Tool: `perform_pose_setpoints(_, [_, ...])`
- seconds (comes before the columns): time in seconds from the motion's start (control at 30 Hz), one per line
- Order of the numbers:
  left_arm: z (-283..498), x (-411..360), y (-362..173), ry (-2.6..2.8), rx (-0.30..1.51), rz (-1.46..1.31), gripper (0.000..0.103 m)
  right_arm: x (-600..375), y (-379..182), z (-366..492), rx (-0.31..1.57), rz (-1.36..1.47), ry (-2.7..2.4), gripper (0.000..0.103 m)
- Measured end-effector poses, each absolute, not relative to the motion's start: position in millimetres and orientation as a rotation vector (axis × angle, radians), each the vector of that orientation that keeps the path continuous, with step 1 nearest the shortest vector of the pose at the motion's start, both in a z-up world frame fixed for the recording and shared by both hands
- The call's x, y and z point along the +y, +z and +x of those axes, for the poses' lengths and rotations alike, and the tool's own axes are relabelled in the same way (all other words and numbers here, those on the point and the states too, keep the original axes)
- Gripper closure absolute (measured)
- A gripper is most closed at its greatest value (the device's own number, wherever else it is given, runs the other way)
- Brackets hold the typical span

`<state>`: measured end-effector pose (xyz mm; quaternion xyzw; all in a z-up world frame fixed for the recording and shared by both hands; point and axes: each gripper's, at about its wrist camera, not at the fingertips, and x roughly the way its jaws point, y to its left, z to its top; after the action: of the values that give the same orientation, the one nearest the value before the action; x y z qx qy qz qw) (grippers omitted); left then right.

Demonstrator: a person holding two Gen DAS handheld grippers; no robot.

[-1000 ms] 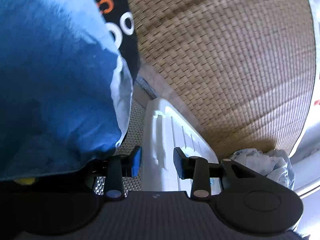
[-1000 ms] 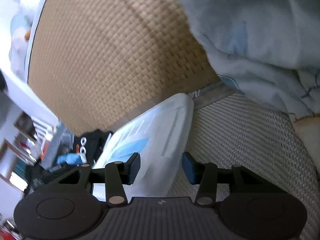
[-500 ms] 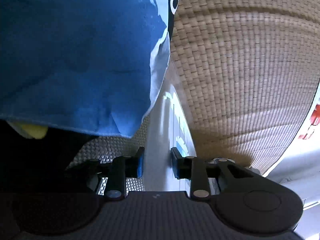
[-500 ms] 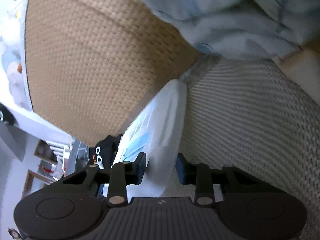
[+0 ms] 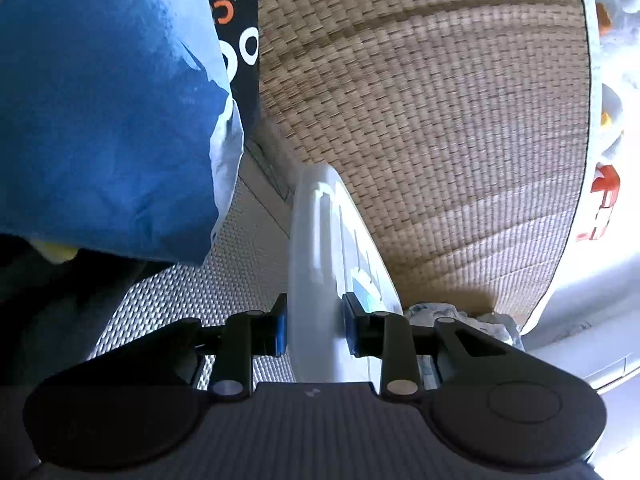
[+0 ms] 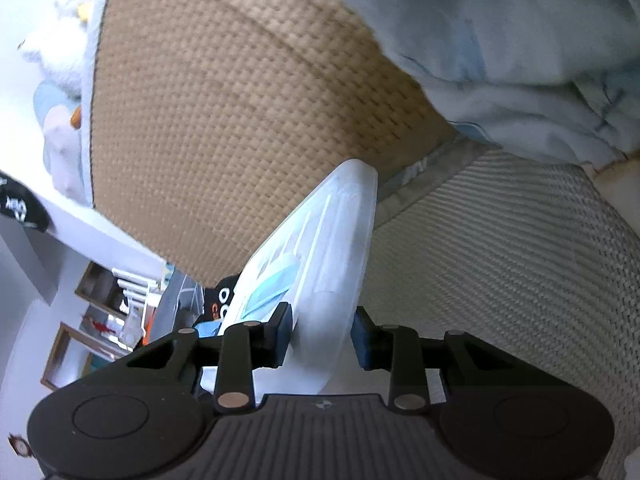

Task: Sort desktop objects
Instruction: 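Lift the white lid with both tools and carry it over the teal basin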

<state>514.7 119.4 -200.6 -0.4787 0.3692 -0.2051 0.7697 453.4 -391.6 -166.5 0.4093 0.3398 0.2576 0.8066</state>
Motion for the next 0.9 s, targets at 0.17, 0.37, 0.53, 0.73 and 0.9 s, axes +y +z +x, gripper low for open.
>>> perform_pose_setpoints(0.17, [502, 120, -176, -0.473, 0.760, -1.042, 0.073, -383, -136, 436, 0.697, 0.816, 0.575, 0.067])
perform_pose_setpoints(0.37, [463, 124, -127, -0.530, 0.707, -1.015, 0.073, -387, -84, 406, 0.639, 0.770, 0.602, 0.067])
perform_pose_setpoints(0.53, [424, 133, -83, -0.568, 0.658, -0.989, 0.073, -384, -36, 366, 0.597, 0.721, 0.620, 0.066])
perform_pose_setpoints(0.73, [381, 133, -51, -0.583, 0.625, -0.981, 0.072, -382, -2, 311, 0.550, 0.703, 0.638, 0.066])
perform_pose_setpoints(0.9, [325, 140, -44, -0.575, 0.626, -0.986, 0.073, -377, 2, 275, 0.551, 0.708, 0.641, 0.066])
